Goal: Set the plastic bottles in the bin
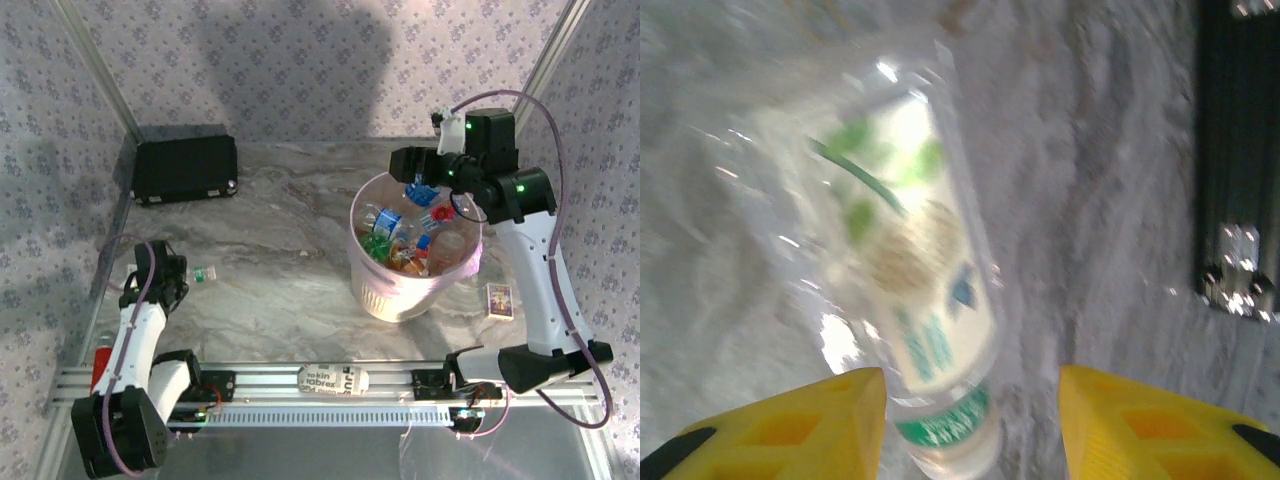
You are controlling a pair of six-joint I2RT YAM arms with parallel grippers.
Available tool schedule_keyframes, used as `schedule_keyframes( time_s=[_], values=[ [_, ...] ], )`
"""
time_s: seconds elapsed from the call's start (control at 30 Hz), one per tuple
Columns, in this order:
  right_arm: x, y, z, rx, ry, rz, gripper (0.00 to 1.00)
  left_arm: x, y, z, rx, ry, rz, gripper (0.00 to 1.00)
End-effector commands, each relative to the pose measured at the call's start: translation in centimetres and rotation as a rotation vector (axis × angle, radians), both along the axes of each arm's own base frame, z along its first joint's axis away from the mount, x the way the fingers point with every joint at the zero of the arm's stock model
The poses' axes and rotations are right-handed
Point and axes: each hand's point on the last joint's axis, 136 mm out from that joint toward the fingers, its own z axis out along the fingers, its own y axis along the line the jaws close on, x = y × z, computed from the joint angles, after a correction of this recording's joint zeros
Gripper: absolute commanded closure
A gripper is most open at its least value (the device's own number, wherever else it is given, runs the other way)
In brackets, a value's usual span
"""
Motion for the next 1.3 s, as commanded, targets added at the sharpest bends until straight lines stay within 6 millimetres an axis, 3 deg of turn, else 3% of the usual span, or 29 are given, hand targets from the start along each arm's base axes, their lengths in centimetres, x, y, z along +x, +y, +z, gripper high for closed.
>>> schedule_keyframes(
  time_s=[0.0, 0.13, 0.27, 0.33, 0.4, 0.6, 0.73, 0.87, 1.07, 1.27],
  values=[
    [-0.9, 0.4, 1.8, 0.025, -0.035, 0.018, 0.19, 2.4, -1.7, 3.1, 0.007, -0.078, -0.107, 0.50],
    [-1.2, 0.7, 1.8, 0.022, -0.033, 0.030, 0.19, 2.5, -2.5, 3.6, 0.035, -0.067, -0.169, 0.47],
    [-1.5, 0.5, 1.9, 0.011, -0.036, 0.027, 0.19, 0.7, -0.6, 3.3, 0.082, -0.021, -0.097, 0.15],
    [-1.5, 0.5, 1.7, 0.004, -0.033, 0.027, 0.19, 0.6, 0.0, 2.2, 0.040, -0.029, -0.063, 0.04],
    [-1.5, 0.5, 1.5, -0.001, -0.028, 0.026, 0.19, 0.5, 0.6, 0.9, -0.002, -0.005, -0.039, 0.00],
    [-1.9, 0.2, 1.6, -0.014, -0.026, 0.021, 0.20, 0.9, 2.1, -1.5, 0.008, 0.022, 0.016, 0.00],
    [-2.3, 0.0, 1.4, -0.023, -0.019, 0.019, 0.20, 2.5, 3.1, -2.3, 0.005, 0.025, -0.014, 0.00],
    [-2.7, -1.0, 1.0, -0.063, -0.013, -0.014, 0.20, 2.9, 3.1, -3.8, -0.027, 0.067, -0.041, 0.00],
    [-2.7, -1.3, 1.0, -0.063, -0.014, -0.024, 0.20, 2.2, 3.0, -4.8, -0.041, 0.082, -0.017, 0.27],
    [-2.9, -1.3, 1.0, -0.060, -0.015, -0.022, 0.20, 2.6, 2.0, -1.8, -0.064, -0.001, -0.037, 0.39]
  ],
)
